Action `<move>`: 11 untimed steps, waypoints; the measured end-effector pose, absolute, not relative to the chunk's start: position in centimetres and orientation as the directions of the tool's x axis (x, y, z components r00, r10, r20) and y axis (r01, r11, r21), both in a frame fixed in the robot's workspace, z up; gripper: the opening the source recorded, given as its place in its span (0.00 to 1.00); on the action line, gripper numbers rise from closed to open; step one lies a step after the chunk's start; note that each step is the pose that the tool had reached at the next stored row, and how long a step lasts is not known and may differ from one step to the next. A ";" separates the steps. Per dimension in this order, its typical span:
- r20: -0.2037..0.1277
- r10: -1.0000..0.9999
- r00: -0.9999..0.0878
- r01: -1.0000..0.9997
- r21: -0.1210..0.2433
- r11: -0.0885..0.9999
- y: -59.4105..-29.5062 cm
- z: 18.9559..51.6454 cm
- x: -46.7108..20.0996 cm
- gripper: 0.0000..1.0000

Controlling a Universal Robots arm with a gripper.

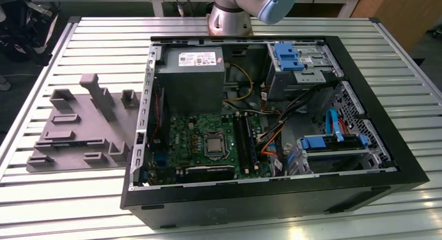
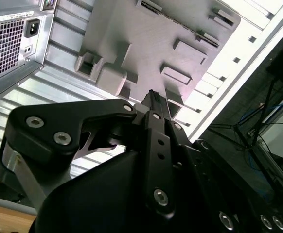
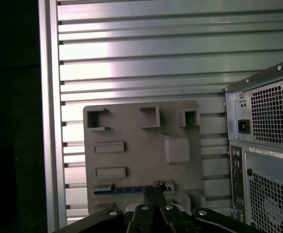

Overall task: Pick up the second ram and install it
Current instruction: 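Pick up the second ram and move it above second insertion slot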

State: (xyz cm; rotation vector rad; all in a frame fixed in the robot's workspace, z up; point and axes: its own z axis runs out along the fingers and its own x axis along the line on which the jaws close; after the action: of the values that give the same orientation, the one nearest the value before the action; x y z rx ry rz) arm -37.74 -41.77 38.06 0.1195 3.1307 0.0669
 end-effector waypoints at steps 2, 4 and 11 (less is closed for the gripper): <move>-0.006 0.076 -0.997 0.076 0.043 0.996 -41.8 38.1 -37.7 0.11; -0.006 0.076 -0.997 0.076 0.043 0.996 -41.8 38.1 -37.7 0.11; -0.006 0.075 -0.997 0.075 0.042 0.996 -41.8 38.1 -37.7 0.11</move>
State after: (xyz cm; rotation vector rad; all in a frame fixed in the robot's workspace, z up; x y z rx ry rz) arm -37.75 -41.78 38.06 0.1179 3.1309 0.0662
